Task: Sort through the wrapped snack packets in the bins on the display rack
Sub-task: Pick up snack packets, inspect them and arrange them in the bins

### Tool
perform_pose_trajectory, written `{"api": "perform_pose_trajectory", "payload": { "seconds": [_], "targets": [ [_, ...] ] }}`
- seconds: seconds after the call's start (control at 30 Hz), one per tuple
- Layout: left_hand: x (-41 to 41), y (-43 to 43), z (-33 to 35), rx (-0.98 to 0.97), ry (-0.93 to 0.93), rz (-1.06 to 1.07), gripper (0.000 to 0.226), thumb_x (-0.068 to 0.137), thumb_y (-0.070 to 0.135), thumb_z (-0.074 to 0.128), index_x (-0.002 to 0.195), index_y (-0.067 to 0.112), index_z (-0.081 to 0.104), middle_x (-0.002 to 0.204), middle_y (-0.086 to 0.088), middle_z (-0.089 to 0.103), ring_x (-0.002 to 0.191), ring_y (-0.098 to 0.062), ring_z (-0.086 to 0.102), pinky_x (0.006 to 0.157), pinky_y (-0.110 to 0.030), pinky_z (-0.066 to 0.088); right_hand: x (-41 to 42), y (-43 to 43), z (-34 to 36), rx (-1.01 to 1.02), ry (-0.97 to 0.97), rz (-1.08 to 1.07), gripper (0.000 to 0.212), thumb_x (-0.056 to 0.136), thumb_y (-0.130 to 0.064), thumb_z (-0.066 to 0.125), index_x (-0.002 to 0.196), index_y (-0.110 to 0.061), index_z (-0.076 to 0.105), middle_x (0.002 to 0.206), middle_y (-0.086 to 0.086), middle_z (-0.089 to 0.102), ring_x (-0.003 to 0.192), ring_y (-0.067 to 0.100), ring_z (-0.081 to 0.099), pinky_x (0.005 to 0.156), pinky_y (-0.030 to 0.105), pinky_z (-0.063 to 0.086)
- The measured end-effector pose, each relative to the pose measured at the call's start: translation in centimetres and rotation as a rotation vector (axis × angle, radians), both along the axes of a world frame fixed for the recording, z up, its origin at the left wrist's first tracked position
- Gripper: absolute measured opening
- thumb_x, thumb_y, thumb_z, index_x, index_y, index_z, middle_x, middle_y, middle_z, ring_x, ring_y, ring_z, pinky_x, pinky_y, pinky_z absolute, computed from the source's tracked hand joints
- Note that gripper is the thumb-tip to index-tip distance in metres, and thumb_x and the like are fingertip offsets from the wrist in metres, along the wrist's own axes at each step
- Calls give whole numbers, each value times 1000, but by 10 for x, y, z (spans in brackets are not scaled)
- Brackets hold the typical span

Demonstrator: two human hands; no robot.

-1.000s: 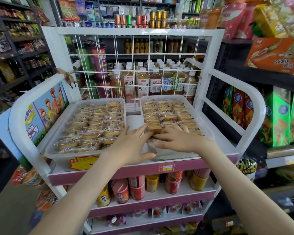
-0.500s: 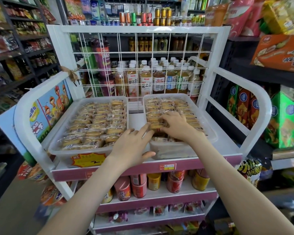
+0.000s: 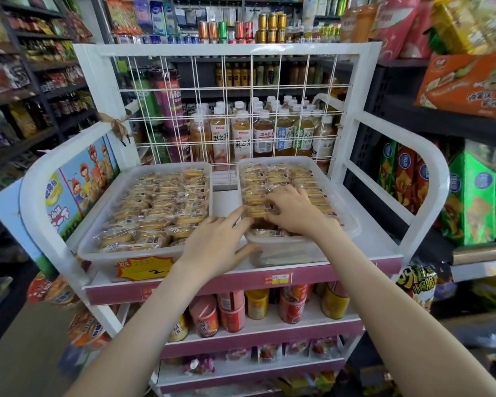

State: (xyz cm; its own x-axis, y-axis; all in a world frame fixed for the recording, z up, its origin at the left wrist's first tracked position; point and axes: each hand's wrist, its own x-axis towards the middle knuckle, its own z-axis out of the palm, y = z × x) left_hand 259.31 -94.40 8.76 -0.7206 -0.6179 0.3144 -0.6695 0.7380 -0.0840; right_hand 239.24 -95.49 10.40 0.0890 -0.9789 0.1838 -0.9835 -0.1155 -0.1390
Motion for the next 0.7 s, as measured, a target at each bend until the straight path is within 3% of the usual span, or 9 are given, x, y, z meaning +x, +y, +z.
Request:
{"api": "perform_pose_trajectory", "payload": {
  "seconds": [0.1,0.17,0.27,0.37,0.5,0.6,0.7],
  "targets": [
    [0,0,1,13,0,21,65,95,62,34,147,23,33,159,5,21,126,-19,51,103,-33,37,-6,2,2,-50,-197,5,26,92,-26,57,114,-14,60,108,3,62,104,23,54,90,36,39],
    [0,0,2,33,11,25,69,93,65,33,149,25,28,160,7,20,128,-19,48,104,-33,36,-7,6,7,-110,-423,-15,24,93,-24,57,114,-12,60,101,0,61,92,18,55,75,27,41],
    [1,-1,4,138,50,32,74,90,69,35,151,29,23,158,10,22,132,-20,44,106,-34,36,-8,15,22,-271,-655,-78,25,94,-22,57,117,-13,61,100,-5,60,87,8,56,73,19,44],
    [1,3,13,397,413,33,69,89,61,42,147,23,34,148,6,41,129,-12,47,102,-31,41,-10,25,37,-321,-870,-132,21,95,-23,57,115,-19,60,97,-10,62,84,1,60,69,17,51],
    [1,9,24,701,1047,85,55,91,50,40,130,13,54,122,-2,65,105,-12,65,95,-34,52,3,41,46,-232,-1321,-21,27,94,-16,60,120,-15,56,109,7,64,92,19,70,81,35,58],
    [6,15,32,823,1270,121,29,100,34,46,114,14,61,106,-5,71,91,-18,71,85,-37,57,24,53,45,-149,-1389,90,29,93,-14,60,122,-16,55,109,11,65,92,19,70,81,34,58],
    [20,23,37,808,1388,195,12,100,21,50,102,19,62,95,-3,72,79,-16,72,69,-27,58,43,55,42,-73,-1434,183,29,95,-13,56,123,-10,56,108,15,65,91,22,70,79,33,58]
  ]
}}
